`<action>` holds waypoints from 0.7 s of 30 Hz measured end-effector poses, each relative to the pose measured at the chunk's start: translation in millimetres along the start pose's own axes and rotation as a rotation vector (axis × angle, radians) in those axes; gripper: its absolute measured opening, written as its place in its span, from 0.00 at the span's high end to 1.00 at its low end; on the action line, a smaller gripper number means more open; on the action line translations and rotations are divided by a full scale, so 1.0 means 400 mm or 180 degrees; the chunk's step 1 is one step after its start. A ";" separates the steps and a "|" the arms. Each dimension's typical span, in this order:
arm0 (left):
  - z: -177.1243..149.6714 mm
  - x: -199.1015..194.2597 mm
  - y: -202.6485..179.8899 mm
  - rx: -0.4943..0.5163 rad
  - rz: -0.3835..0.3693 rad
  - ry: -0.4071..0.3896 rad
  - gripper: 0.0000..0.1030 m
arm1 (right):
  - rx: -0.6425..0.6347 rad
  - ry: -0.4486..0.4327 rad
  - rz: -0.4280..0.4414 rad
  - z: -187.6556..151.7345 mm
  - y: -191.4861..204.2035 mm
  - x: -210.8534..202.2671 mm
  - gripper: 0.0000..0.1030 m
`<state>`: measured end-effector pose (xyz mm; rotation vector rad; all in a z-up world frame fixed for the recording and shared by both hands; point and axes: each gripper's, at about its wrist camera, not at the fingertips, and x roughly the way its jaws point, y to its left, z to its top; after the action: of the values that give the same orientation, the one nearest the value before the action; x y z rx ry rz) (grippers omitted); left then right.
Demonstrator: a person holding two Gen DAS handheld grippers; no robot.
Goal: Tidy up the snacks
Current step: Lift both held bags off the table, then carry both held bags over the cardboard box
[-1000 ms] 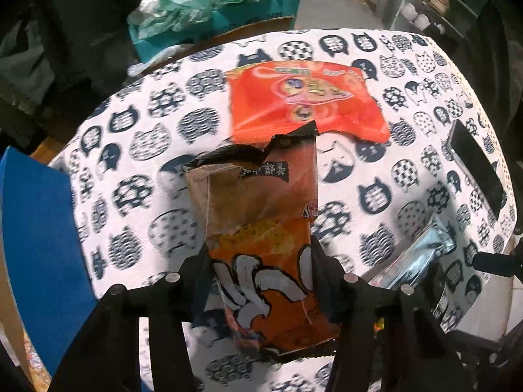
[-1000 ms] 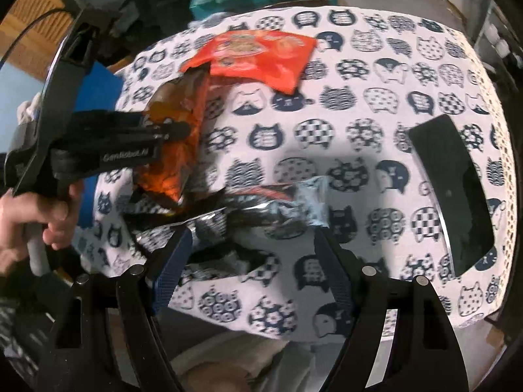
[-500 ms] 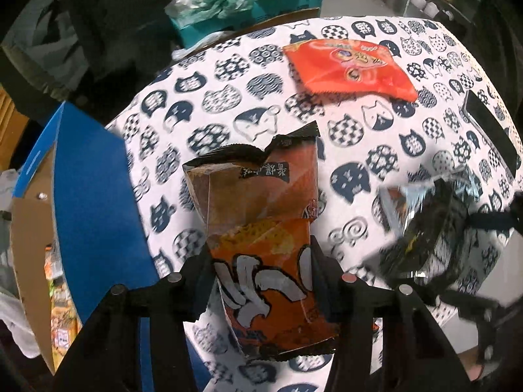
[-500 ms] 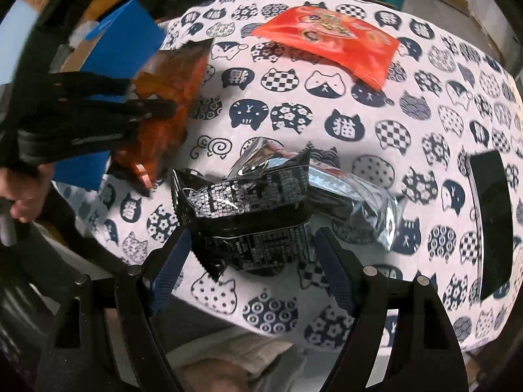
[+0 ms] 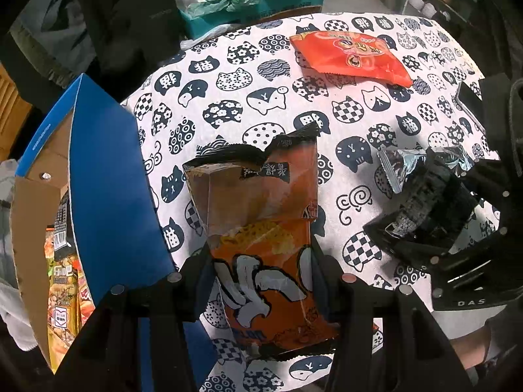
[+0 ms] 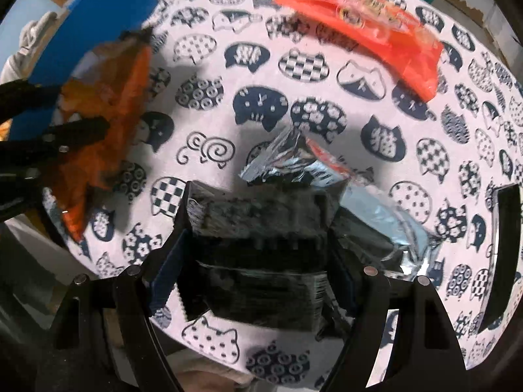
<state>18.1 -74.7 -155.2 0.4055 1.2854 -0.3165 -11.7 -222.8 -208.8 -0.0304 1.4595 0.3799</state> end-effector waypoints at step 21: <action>-0.002 -0.113 0.045 -0.0138 -0.0034 -0.0417 0.51 | 0.0055 -0.0353 -0.0098 0.065 0.029 -0.126 0.54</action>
<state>13.9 -58.1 -109.7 0.3357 1.1648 -0.3184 6.9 -217.2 -154.4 -0.0177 1.3512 0.3385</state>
